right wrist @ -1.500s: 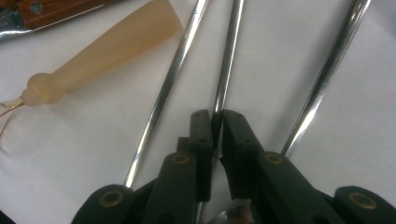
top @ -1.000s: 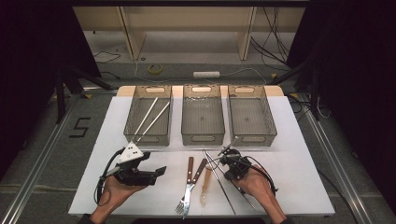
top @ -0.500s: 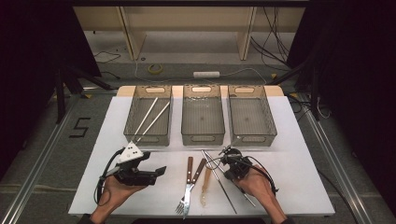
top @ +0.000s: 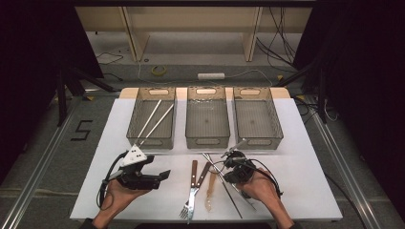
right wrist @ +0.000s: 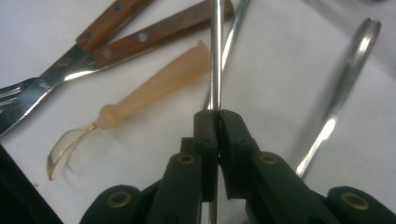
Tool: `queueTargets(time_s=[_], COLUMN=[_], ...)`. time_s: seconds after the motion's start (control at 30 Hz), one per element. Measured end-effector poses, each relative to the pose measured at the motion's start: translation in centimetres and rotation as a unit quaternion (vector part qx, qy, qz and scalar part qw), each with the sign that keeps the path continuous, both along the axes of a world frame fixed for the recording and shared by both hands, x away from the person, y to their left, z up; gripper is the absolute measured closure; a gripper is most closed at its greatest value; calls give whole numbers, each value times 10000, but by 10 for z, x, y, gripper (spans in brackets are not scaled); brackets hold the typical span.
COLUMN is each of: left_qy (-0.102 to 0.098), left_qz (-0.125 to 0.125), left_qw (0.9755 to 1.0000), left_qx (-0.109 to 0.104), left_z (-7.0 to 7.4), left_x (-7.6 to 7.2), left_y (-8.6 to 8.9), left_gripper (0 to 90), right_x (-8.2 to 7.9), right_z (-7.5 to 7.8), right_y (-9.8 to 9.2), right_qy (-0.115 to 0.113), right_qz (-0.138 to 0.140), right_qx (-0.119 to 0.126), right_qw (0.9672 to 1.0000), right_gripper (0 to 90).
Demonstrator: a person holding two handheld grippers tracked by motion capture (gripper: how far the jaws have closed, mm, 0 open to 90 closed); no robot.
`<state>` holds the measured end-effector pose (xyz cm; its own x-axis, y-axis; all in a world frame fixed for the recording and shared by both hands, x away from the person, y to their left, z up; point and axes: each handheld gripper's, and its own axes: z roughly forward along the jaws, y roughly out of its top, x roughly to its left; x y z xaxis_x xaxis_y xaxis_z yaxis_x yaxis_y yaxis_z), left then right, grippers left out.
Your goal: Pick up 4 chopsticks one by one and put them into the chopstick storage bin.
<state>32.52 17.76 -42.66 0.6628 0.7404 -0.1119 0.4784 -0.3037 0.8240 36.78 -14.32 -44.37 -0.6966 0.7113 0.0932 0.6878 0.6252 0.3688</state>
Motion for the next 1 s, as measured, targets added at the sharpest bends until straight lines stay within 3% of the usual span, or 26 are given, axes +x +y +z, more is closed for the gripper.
queueTargets(time_s=[0.1,0.3,0.57,0.73,0.87,1.0], left_qy=[15,39,14,1,8,33], left_qz=[-39,-156,-679,-1115,-1444,-1729], left_qw=[10000,9999,9976,9929,9873,9801], left_qx=[21,-10,147,406,661,973], left_z=[0,0,1,1,-1,-4], left_x=[1,3,5,3,2,-1], left_y=[-1,-4,-21,-34,-44,-52], left_gripper=[189,187,186,186,187,197], right_x=[-4,-16,-27,-35,-40,-43], right_z=[4,15,27,31,33,32], right_y=[5,21,34,41,45,48], right_qy=[-67,-184,-289,-314,-328,-321], right_qz=[171,623,1154,1559,1803,2093], right_qx=[73,-8,-14,-67,-119,-149], right_qw=[9998,9979,9929,9872,9830,9772], right_gripper=[865,865,865,865,865,865])
